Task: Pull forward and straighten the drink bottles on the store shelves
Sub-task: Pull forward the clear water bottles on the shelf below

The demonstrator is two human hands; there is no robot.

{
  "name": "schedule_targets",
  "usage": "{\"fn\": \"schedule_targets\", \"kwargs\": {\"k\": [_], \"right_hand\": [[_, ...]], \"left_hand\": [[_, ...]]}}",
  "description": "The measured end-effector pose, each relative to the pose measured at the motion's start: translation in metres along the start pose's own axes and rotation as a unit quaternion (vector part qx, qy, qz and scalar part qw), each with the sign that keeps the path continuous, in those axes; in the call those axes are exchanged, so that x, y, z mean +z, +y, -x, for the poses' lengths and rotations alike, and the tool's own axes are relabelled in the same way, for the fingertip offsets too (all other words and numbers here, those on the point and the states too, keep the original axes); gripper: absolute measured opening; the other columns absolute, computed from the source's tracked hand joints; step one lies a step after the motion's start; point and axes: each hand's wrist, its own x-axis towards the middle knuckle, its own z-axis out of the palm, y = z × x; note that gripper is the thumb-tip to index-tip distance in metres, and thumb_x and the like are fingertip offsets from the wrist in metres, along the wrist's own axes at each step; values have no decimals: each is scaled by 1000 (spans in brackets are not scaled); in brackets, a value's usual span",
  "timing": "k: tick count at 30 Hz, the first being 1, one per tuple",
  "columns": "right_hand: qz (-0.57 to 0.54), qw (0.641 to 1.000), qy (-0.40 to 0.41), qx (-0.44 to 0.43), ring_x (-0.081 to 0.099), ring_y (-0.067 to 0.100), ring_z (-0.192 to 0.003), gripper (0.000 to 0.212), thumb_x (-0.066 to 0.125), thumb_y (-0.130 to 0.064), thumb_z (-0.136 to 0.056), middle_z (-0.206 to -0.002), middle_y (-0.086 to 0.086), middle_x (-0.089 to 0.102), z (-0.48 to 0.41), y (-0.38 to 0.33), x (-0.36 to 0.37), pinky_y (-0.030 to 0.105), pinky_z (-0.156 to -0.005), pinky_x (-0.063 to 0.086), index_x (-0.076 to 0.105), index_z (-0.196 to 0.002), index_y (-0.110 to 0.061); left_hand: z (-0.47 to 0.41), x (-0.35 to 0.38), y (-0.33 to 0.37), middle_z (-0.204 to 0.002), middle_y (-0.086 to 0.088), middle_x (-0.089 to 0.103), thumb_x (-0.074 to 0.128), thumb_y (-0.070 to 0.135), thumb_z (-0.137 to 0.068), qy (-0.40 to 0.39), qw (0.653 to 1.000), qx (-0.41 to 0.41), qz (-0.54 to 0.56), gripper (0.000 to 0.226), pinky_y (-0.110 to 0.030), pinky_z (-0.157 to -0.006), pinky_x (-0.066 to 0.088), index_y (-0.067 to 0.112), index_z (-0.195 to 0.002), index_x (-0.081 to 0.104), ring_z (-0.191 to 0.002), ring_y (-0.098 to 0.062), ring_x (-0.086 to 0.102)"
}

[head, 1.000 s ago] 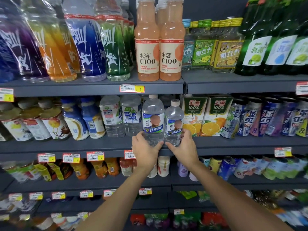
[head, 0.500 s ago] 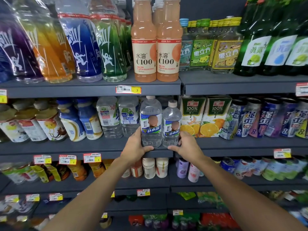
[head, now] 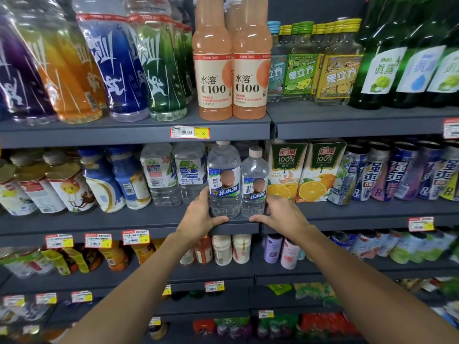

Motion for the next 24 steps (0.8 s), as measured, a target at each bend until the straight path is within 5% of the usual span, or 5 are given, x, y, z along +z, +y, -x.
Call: {"fn": "schedule_targets", "kwargs": {"k": [13, 19, 24], "right_hand": [[26, 999, 2, -33, 62, 26, -88, 64, 55, -71, -84, -94, 7, 65, 5, 0, 1, 36, -73, 50, 56, -101, -8], [15, 999, 5, -36, 61, 25, -82, 57, 55, -72, -83, -88, 6, 64, 3, 4, 6, 32, -64, 38, 48, -88, -15], [-7, 999, 25, -36, 60, 23, -79, 54, 56, -71, -83, -86, 3, 63, 4, 8, 10, 31, -62, 37, 48, -88, -18]], "left_hand": [[1, 2, -3, -137, -2, 55, 88, 33, -73, 0, 1000, 19, 1, 91, -34, -108, 41, 21, -147, 35, -128, -18, 49], [-1, 3, -5, -132, 5, 58, 89, 31, -73, -1, 1000, 13, 13, 88, -25, -100, 40, 25, -144, 37, -123, -14, 52], [-1, 4, -3, -136, 3, 56, 88, 32, -74, -4, 1000, 9, 4, 87, -33, -106, 42, 25, -144, 36, -127, -16, 49]]}}
